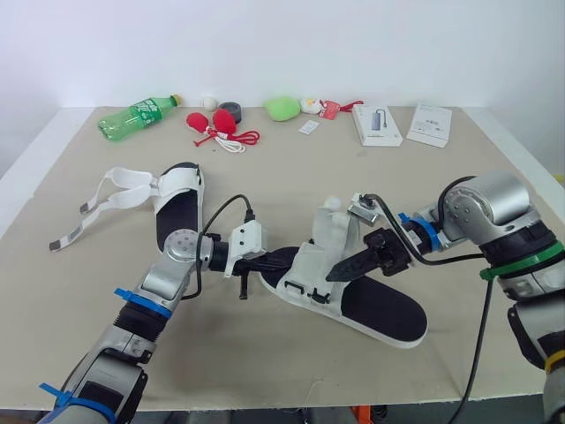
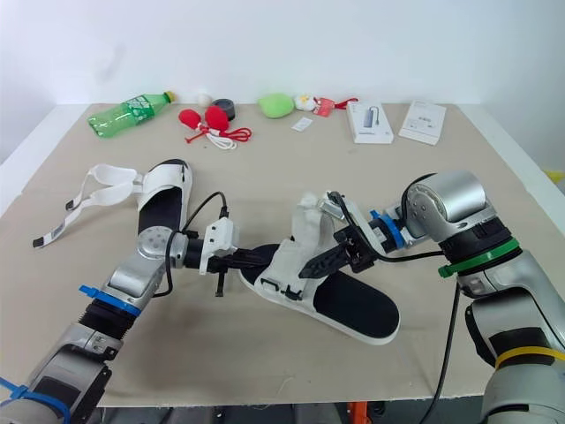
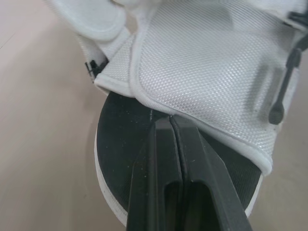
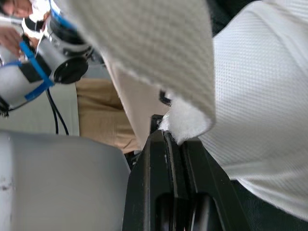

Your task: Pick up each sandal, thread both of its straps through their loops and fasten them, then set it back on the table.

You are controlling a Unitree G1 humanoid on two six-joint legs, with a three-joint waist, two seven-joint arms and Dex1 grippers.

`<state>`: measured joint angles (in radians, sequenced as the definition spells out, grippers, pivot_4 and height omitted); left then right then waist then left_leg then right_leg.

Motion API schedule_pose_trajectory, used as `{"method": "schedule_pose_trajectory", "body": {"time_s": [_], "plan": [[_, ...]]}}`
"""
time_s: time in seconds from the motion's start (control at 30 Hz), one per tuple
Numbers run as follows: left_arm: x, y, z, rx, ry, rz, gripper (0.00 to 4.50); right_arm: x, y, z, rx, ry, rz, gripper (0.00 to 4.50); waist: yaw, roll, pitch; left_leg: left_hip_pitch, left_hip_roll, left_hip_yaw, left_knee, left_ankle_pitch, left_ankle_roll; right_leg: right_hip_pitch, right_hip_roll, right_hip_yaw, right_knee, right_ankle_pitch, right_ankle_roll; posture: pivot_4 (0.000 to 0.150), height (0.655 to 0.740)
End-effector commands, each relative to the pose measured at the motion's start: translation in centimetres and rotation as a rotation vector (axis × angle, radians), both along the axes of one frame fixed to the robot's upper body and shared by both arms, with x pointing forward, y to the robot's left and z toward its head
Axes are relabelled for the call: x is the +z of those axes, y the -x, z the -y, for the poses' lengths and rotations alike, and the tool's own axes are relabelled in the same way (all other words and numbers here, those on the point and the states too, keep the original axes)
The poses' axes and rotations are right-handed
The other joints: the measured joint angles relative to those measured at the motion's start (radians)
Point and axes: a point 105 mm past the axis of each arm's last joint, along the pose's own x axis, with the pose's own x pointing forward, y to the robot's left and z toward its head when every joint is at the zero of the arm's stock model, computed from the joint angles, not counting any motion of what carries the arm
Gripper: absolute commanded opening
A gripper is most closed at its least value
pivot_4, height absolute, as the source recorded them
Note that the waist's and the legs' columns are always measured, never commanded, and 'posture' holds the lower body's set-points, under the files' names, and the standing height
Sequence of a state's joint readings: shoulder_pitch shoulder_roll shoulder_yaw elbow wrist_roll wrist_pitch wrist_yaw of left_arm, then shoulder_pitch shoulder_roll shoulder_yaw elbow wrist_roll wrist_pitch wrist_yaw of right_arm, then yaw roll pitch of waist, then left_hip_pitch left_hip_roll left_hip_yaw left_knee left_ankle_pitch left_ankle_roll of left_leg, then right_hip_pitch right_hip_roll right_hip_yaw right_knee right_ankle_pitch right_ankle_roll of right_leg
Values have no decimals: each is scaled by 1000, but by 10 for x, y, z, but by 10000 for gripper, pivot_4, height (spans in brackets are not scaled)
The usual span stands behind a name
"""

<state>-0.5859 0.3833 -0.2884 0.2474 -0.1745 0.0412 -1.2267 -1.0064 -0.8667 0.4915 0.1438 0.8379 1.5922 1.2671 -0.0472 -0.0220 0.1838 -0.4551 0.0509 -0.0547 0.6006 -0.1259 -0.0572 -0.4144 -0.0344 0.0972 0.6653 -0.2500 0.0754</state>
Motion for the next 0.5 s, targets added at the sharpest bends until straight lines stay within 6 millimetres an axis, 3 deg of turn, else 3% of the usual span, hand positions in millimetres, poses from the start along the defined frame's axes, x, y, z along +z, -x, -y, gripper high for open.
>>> {"method": "schedule_pose_trajectory", "body": {"time_s": [0.03,0.5], "plan": [[-5,-1,-2,9,-26,-5,0,8,5,0,18,-22,15,295,0,0,0,0,0,0,0,0,0,0,0,0,0,0,0,1500,7400],[-6,-1,-1,6,-27,0,0,14,10,-9,61,-45,65,295,0,0,0,0,0,0,0,0,0,0,0,0,0,0,0,1500,7400]]}}
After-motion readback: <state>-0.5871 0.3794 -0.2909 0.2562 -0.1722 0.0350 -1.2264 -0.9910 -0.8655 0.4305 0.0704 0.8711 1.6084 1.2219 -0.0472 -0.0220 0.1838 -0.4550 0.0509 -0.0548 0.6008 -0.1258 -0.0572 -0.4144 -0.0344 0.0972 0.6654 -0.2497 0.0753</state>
